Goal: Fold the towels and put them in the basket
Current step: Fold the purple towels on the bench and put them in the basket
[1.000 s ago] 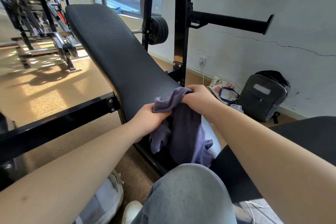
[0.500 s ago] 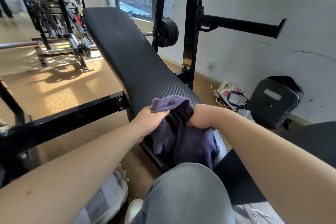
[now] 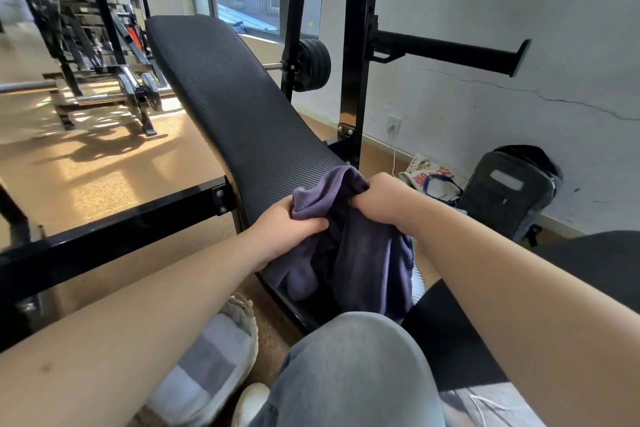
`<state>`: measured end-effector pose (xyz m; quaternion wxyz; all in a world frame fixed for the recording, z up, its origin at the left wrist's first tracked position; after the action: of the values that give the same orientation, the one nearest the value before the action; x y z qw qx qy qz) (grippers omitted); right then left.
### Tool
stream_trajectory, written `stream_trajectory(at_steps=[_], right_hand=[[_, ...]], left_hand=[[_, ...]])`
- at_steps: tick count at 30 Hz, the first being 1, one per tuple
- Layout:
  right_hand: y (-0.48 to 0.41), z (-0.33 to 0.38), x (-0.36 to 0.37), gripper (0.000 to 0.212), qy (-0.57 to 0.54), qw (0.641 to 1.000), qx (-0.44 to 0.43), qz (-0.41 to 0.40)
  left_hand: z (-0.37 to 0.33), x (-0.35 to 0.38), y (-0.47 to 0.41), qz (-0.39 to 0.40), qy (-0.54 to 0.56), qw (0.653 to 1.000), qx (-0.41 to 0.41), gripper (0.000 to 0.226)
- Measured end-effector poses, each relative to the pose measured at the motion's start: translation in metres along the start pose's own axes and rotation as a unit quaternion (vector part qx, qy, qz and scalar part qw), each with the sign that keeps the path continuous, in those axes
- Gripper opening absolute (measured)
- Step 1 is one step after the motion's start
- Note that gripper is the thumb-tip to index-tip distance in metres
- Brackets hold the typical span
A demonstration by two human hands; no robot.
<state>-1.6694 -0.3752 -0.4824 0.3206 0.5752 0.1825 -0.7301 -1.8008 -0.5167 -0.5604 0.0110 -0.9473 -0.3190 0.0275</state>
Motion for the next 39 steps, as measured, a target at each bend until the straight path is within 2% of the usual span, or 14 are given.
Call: stream_trajectory(at_steps=[2, 4, 7, 9, 13, 17, 19, 21, 23, 26, 28, 34, 37, 39], right_hand=[[0.0, 0.004, -0.009, 0.02, -0.011, 1.0, -0.011, -0.01], [0.001, 0.008, -0.018, 0.018, -0.032, 0.998, -0.036, -0.034], [0.003, 0.013, -0.026, 0.015, -0.121, 0.987, -0.079, -0.066], [0.005, 0.013, -0.027, 0.009, -0.161, 0.981, -0.089, -0.065], [0.006, 0.005, -0.023, 0.022, -0.161, 0.984, -0.079, 0.003], [0.009, -0.01, -0.017, 0.039, -0.106, 0.977, -0.047, 0.181], [0.009, -0.013, -0.012, 0.031, -0.01, 0.976, -0.07, 0.205], [0.006, -0.01, -0.009, 0.016, 0.013, 0.987, -0.078, 0.138], [-0.001, -0.008, -0.009, 0.015, -0.071, 0.993, -0.05, 0.075], [-0.01, -0.005, -0.009, 0.017, -0.225, 0.974, -0.021, 0.025], [-0.016, -0.003, -0.012, 0.015, -0.265, 0.963, -0.021, -0.04], [-0.032, -0.02, -0.028, 0.029, -0.076, 0.979, 0.007, -0.189], [-0.033, -0.022, -0.026, 0.032, -0.046, 0.988, 0.023, -0.148], [-0.032, -0.017, -0.02, 0.038, -0.024, 0.991, -0.016, -0.129]], left_hand=[[0.0, 0.006, -0.003, 0.038, 0.014, 0.999, 0.004, 0.058], [-0.001, 0.016, -0.006, 0.103, 0.054, 0.993, 0.003, 0.061], [-0.007, 0.029, -0.007, 0.13, 0.073, 0.989, -0.009, 0.057], [-0.009, 0.035, -0.008, 0.128, 0.067, 0.989, -0.014, 0.041], [-0.008, 0.037, -0.012, 0.049, 0.074, 0.996, -0.006, 0.017], [-0.006, 0.027, -0.013, -0.034, 0.143, 0.989, -0.017, 0.031], [-0.006, 0.018, -0.015, -0.073, 0.169, 0.983, -0.019, 0.029], [-0.007, 0.009, -0.018, -0.089, 0.169, 0.981, -0.019, 0.021], [-0.009, 0.003, -0.018, -0.088, 0.16, 0.983, -0.016, 0.02], [-0.012, -0.008, -0.015, -0.1, 0.15, 0.983, -0.012, 0.027], [-0.015, -0.014, -0.013, -0.121, 0.141, 0.983, -0.001, 0.029], [-0.022, -0.031, -0.016, -0.142, 0.103, 0.984, 0.014, 0.028], [-0.026, -0.034, -0.018, -0.122, 0.022, 0.992, 0.028, 0.022], [-0.028, -0.032, -0.02, -0.107, -0.005, 0.993, 0.041, 0.02]])
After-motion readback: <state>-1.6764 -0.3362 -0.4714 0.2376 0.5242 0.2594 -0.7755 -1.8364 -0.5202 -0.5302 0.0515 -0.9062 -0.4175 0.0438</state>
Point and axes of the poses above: each hand's wrist, its own y-axis away from the middle knuckle, its own x-axis out of the palm, z = x × y, the point moved 2 cm from there along -y, towards the middle knuckle, and after that the axes turned 13 degrees about y, right-handed, at the moved point
